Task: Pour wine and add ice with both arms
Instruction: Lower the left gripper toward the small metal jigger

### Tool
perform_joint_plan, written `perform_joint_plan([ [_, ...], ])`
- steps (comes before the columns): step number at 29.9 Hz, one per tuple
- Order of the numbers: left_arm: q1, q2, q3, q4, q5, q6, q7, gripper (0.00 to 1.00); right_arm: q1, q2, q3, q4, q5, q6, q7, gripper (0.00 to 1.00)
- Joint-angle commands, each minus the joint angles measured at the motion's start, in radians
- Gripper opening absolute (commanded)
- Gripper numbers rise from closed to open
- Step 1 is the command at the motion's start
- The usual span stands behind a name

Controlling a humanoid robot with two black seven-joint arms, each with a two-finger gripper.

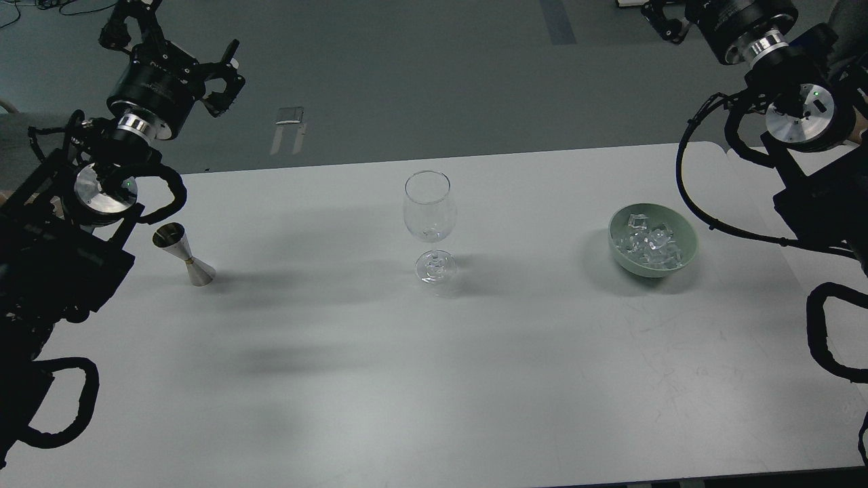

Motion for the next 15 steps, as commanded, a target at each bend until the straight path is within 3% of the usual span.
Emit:
perform_joint_plan([
  [1, 0.000, 0.000, 0.000, 0.000, 0.000, 0.000, -0.001, 0.99, 0.000, -0.002, -0.001, 0.023, 0.000, 0.001, 0.000, 1.00],
  [15, -0.035, 0.012, -0.005, 0.004, 0.000, 0.000, -0.002, 0.99, 0.006, -0.002, 0.000, 0.008, 0.000, -0.007, -0.003, 1.00],
])
